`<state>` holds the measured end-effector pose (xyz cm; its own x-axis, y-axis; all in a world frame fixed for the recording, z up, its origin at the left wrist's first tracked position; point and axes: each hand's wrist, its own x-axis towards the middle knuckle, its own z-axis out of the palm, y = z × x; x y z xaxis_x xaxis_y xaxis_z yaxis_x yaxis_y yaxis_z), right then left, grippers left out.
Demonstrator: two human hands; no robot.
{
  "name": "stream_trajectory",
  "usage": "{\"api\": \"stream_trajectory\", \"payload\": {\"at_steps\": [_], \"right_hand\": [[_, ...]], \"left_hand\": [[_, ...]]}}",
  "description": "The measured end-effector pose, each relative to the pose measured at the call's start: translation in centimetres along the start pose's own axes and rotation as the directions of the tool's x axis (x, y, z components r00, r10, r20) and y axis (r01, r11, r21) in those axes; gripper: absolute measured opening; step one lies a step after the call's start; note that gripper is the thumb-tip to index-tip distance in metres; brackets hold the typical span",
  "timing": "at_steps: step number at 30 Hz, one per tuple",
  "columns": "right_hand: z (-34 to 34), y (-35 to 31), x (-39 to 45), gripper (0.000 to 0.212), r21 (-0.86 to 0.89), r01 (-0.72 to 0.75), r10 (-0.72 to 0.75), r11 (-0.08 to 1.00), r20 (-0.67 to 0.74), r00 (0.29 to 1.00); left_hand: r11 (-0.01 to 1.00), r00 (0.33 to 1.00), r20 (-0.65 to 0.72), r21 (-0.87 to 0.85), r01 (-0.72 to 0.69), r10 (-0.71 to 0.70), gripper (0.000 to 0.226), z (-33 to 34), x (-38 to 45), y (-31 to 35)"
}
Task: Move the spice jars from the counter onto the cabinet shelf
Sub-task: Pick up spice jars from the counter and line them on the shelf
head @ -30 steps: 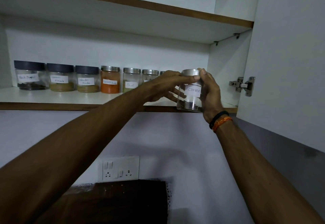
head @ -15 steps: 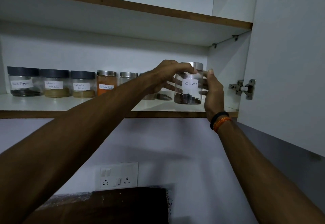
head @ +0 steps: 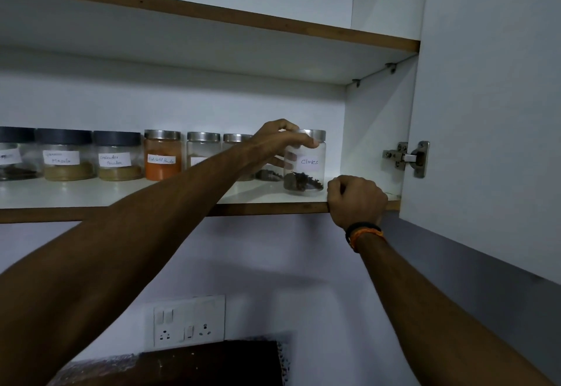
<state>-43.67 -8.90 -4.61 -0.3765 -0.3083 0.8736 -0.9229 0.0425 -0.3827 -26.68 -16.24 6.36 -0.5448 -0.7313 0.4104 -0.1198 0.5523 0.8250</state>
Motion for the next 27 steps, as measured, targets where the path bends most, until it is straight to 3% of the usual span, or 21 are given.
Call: {"api": "stream_trajectory", "payload": {"at_steps": [5, 8, 14, 27], "right_hand": [[0.6, 0.3, 0.0, 0.040, 0.037, 0.002, -0.001, 0.999, -0.033, 0.999], [1.0, 0.6, 0.0, 0.038, 0.046, 0.021, -0.018, 0.999, -0.073, 0.997], [1.4, 0.9, 0.1, 0.037, 0.077, 0.060, -0.050, 0.995, -0.125, 0.991], [1.7, 0.9, 0.0, 0.034, 0.103, 0.099, -0.076, 0.990, -0.205, 0.976]], "left_hand": [[0.999, 0.999, 0.028, 0.023, -0.041, 0.040, 0.057, 0.7, 1.4, -1.0], [0.974, 0.989, 0.005, 0.172, -0.145, 0.146, 0.054, 0.4, 2.6, -1.0], [0.747, 0.936, 0.049, 0.588, -0.310, 0.350, 0.048, -0.6, 5.8, -0.9], [0.570, 0.917, 0.076, 0.762, -0.307, 0.392, 0.043, -0.4, 9.9, -3.3]]}}
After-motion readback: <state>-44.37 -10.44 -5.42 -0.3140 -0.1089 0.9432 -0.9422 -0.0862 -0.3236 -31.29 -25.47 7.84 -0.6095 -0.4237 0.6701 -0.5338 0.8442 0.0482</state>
